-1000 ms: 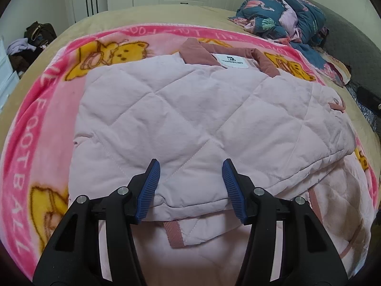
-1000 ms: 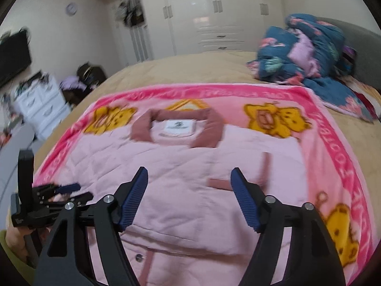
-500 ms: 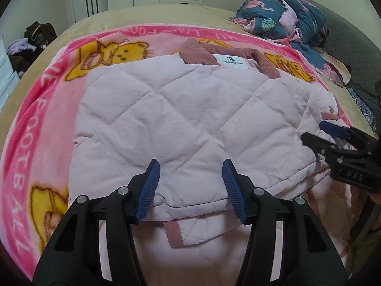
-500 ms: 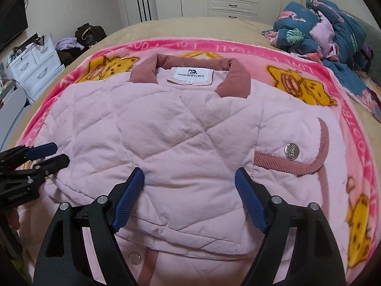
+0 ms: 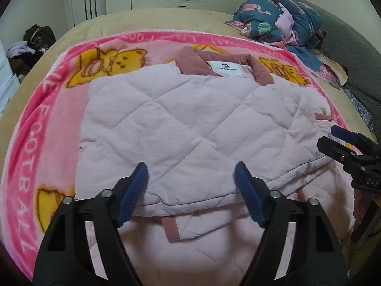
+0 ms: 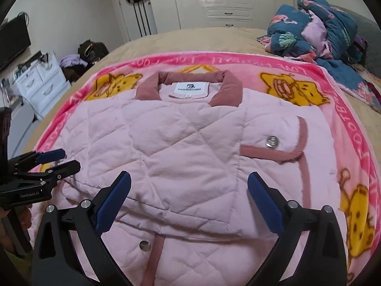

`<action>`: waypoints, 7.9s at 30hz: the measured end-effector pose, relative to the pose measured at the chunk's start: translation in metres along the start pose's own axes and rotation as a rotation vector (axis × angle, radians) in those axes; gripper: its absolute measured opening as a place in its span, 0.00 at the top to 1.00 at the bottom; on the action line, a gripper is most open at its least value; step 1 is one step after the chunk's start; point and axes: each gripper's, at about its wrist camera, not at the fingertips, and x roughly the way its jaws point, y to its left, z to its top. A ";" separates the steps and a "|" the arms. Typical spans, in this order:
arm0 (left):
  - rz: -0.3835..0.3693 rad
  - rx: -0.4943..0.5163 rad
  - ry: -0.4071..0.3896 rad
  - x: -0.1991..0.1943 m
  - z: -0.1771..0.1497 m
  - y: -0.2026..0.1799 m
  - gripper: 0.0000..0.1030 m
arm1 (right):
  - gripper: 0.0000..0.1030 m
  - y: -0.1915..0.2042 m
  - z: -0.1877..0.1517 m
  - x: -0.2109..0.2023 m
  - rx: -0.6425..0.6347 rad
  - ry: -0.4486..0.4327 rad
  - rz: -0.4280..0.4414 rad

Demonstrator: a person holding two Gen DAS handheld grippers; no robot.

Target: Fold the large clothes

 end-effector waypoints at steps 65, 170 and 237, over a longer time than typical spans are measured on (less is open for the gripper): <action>-0.026 -0.039 -0.271 -0.208 -0.045 -0.057 0.09 | 0.04 -0.021 -0.047 -0.236 0.087 -0.292 0.004; 0.147 -0.195 0.028 -0.156 -0.294 0.011 0.34 | 0.07 -0.142 -0.311 -0.242 0.208 0.086 -0.014; 0.124 -0.125 -0.315 -0.236 -0.125 -0.018 0.92 | 0.86 -0.141 -0.142 -0.295 0.248 -0.346 0.204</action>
